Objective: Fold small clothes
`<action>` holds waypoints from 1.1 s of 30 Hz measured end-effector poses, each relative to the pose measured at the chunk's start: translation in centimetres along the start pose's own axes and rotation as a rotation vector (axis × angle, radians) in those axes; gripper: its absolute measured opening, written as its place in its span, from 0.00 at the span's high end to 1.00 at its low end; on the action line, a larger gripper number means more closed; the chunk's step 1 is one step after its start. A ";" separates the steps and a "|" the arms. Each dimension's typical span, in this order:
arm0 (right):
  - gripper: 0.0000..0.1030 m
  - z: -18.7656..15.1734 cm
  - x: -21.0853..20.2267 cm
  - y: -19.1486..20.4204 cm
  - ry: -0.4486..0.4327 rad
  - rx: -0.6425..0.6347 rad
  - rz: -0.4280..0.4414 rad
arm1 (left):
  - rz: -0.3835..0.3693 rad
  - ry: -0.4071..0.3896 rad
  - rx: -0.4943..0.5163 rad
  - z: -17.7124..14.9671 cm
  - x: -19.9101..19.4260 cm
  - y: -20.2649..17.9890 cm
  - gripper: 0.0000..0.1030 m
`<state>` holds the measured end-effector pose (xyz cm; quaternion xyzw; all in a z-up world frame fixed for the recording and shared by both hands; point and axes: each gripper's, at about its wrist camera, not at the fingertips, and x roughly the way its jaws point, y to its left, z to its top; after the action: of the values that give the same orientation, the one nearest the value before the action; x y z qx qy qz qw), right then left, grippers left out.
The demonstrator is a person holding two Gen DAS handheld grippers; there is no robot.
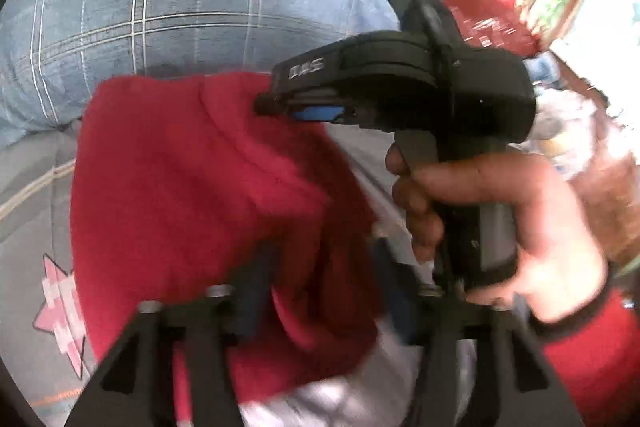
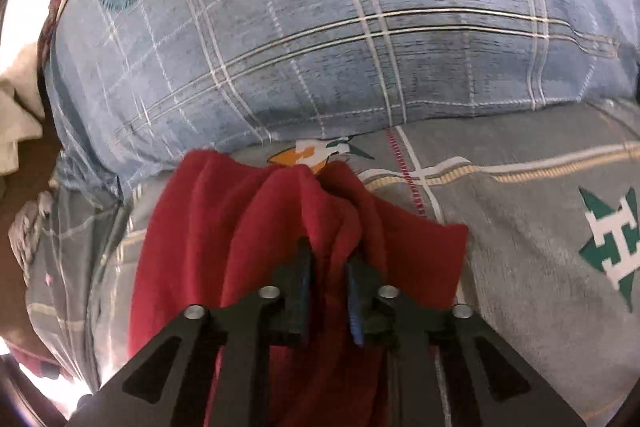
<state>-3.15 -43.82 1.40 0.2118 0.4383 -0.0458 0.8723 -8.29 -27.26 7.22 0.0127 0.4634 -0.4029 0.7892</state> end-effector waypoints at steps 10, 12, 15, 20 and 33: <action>0.24 -6.0 -6.2 1.4 0.021 -0.038 0.094 | 0.260 -0.081 -0.054 -3.8 -9.0 5.9 0.36; 0.24 -6.9 -5.7 1.7 0.052 -0.017 0.125 | 0.266 -0.074 -0.073 -4.2 -8.6 6.6 0.36; 0.28 -7.5 -4.2 1.8 0.077 0.004 0.110 | 0.273 -0.037 -0.080 -4.3 -7.0 6.0 0.37; 0.84 -8.6 -6.0 4.1 0.015 -0.173 0.019 | 0.262 -0.028 -0.058 -4.2 -6.2 5.2 0.36; 0.38 -7.7 -7.3 1.1 -0.052 -0.042 0.029 | 0.325 -0.054 -0.019 -3.1 -5.5 4.8 0.36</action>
<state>-13.07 -40.46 3.46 0.1987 0.4131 -0.0295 0.8883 -8.79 -19.41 7.81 0.0694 0.4377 -0.2655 0.8562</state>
